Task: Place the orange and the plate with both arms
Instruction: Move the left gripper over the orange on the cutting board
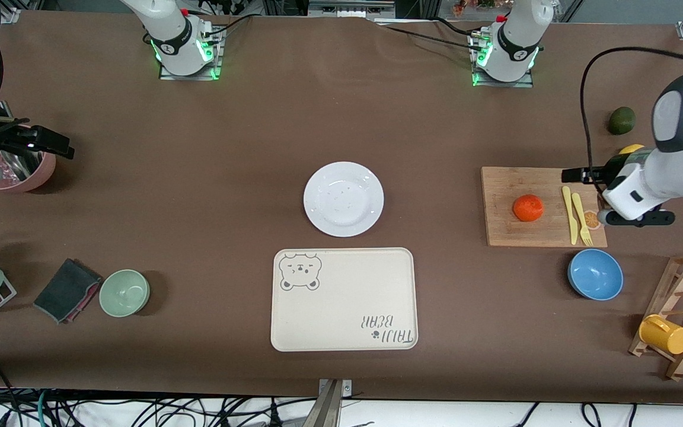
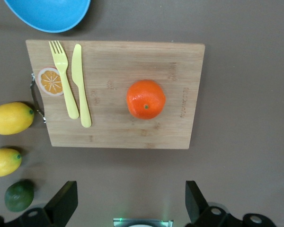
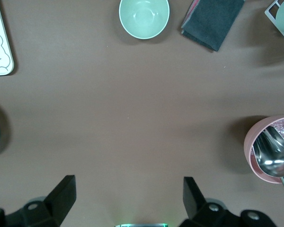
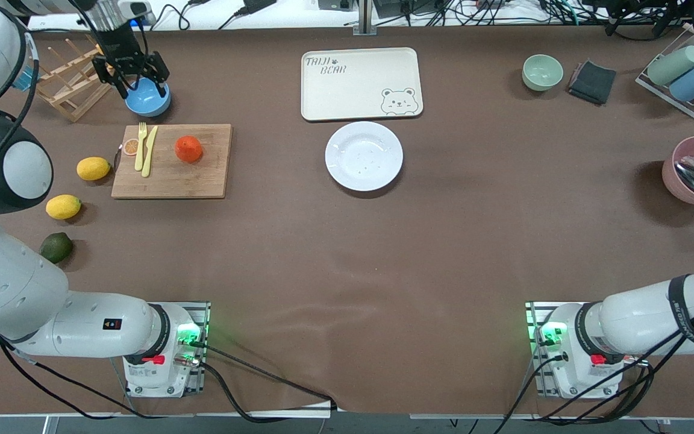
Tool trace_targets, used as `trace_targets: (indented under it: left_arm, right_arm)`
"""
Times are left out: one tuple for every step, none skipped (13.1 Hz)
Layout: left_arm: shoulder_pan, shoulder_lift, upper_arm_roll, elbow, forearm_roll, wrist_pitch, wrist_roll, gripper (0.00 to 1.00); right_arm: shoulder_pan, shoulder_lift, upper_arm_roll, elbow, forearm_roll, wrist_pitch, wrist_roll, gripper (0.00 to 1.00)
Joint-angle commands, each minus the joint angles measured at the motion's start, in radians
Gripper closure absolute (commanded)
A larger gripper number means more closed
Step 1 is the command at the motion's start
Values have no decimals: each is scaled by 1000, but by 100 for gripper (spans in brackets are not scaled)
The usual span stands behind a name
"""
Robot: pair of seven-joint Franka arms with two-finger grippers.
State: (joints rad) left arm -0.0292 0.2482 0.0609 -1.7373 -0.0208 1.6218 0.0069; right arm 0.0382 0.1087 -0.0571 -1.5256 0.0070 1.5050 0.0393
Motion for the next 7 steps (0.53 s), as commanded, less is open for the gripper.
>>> trace_targets:
  left_arm:
    - [15, -61, -6, -167, -21, 166, 4, 0]
    - [17, -79, -6, -244, -21, 259, 5, 0]
    - [17, -92, -7, -314, -21, 348, 5, 0]
    - [17, -95, -7, -367, -21, 419, 5, 0]
    - [18, -93, -7, -408, -22, 479, 5, 0]
    - [17, -92, -7, -442, -22, 533, 5, 0]
    - [17, -90, -9, -474, -22, 585, 5, 0]
  right_arm:
    - [-11, -12, 9, -10, -4, -3, 4, 0]
    - [-11, -12, 9, -10, -4, -3, 4, 0]
    - [-11, -12, 9, -10, -4, -3, 4, 0]
    - [-11, -12, 9, -10, -4, -3, 4, 0]
    - [-11, -14, 9, -10, -4, -3, 4, 0]
    - [-11, -12, 9, -11, -4, -3, 4, 0]
    - [-11, -12, 9, -11, -4, -3, 4, 0]
